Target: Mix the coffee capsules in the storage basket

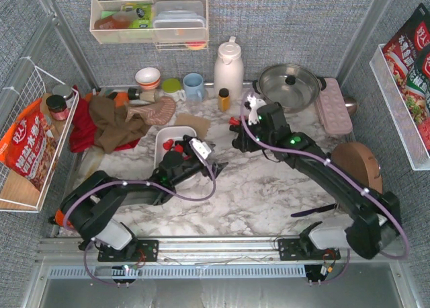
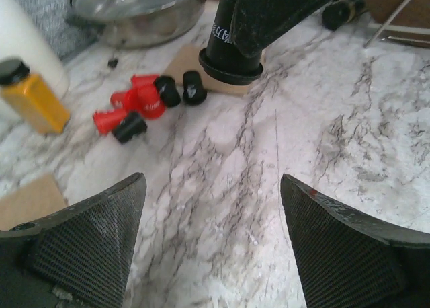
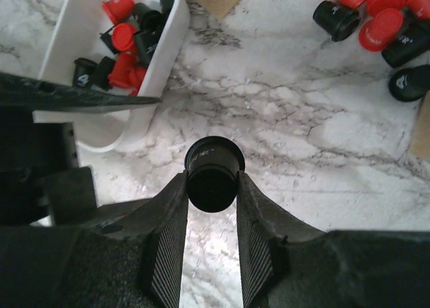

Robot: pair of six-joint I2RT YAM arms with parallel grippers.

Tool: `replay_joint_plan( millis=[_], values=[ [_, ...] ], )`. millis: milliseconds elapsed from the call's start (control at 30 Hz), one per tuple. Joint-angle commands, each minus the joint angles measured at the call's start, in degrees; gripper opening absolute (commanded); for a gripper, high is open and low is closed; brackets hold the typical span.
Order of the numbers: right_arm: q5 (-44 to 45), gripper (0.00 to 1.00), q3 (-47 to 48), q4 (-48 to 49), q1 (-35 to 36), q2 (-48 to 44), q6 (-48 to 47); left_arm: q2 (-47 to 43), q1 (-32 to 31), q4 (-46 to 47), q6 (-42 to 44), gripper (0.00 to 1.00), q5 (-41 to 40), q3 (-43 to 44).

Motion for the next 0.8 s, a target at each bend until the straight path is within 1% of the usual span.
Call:
replay_joint_plan(
  millis=[0,33,100,167,267,400,467,567,767],
  values=[
    [-2.63,0.29,-3.02,0.72,1.61,-6.04,3.56,3.86,-1.25,20.57,4.4,0.89,9.47,-1.23],
    [-2.96,0.29,-3.78,0.81,1.98,-7.47,4.01,4.73,-1.58,24.96,4.4,0.89,10.05,-1.73],
    [-3.57,0.3,-4.99,0.93,2.69,-9.71,4.66,6.3,-2.13,30.93,3.92,0.89,10.87,-2.59],
    [-3.94,0.3,-6.0,0.79,3.03,-11.7,5.23,7.67,-2.39,34.92,2.86,0.89,11.15,-2.9],
    [-5.43,0.3,-7.02,1.0,3.24,-13.32,6.3,8.62,-3.17,35.01,2.88,0.89,12.24,-1.76],
    [-6.31,0.3,-7.87,1.33,3.5,-14.43,7.05,9.44,-4.45,34.99,3.69,0.87,11.61,-0.75],
    [-6.42,0.3,-7.9,1.97,3.51,-14.5,7.35,9.78,-4.88,34.96,3.74,0.84,11.48,-0.44],
    [-7.49,0.3,-9.78,3.14,3.59,-14.1,8.39,10.18,-5.39,34.75,3.52,0.76,11.38,0.05],
    [-8.27,0.31,-9.96,5.03,3.85,-13.41,9.78,9.91,-5.91,33.48,4.01,0.7,10.29,0.21]
  ],
)
